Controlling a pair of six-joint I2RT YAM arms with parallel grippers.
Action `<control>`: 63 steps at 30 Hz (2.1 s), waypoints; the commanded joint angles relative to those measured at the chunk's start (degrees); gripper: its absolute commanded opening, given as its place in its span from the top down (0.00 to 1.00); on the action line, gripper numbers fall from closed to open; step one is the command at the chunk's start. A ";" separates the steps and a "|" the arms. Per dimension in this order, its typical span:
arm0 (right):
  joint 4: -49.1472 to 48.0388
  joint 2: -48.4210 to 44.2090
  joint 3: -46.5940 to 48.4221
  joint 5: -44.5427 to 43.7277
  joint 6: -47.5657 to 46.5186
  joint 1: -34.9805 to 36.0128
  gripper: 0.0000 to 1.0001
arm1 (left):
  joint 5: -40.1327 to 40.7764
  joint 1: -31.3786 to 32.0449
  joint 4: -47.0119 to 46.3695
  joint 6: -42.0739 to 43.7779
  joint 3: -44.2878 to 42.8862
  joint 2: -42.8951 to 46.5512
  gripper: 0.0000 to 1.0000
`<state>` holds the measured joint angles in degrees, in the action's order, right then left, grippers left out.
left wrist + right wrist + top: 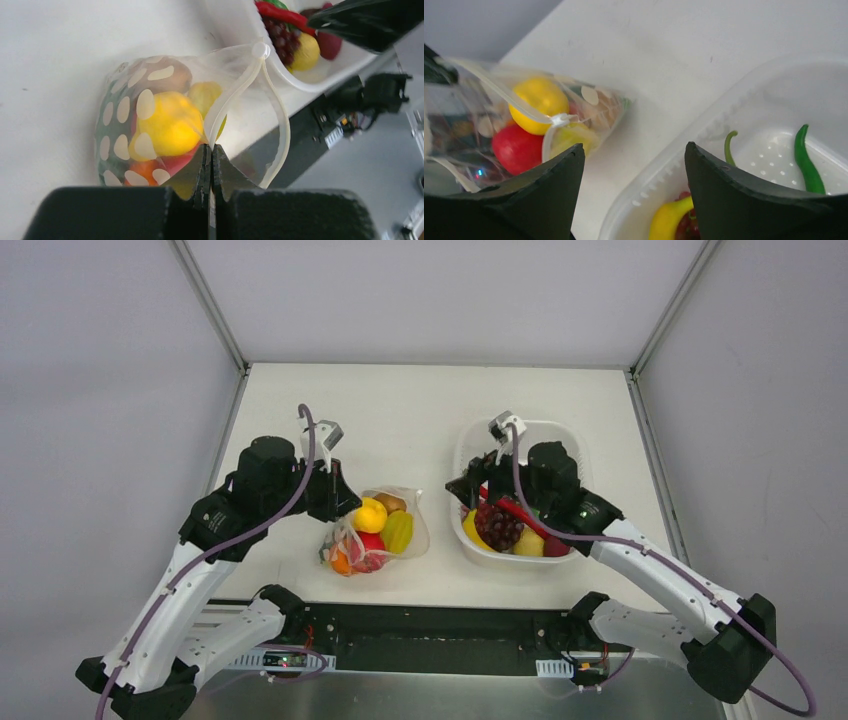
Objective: Place the food in the zip-top bag and seal the zipper
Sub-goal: Place the fake fruit in the zipper food storage bag, then zip the zipper food storage bag at the center of the board.
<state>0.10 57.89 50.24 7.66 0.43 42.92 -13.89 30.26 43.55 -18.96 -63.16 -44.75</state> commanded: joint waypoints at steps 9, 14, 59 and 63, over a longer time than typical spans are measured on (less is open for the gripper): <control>-0.99 -11.59 -11.11 30.01 -28.37 -0.53 0.24 | -25.40 -0.47 3.76 9.11 -9.50 -5.50 1.00; 3.45 -12.83 -11.31 42.21 -31.30 -0.49 0.26 | -27.58 -0.47 4.67 9.75 -10.46 -7.30 1.00; -15.90 -9.35 -17.37 44.92 -25.68 4.89 0.93 | -34.19 0.15 -2.91 6.35 -3.91 -8.09 1.00; -17.03 -10.38 -17.71 42.64 -23.30 4.88 1.00 | -30.39 0.15 -1.39 6.98 -3.95 -7.49 1.00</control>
<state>-11.75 49.54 32.60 51.24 -25.41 47.51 -45.87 30.30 43.72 -11.75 -66.67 -53.91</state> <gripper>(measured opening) 0.009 0.009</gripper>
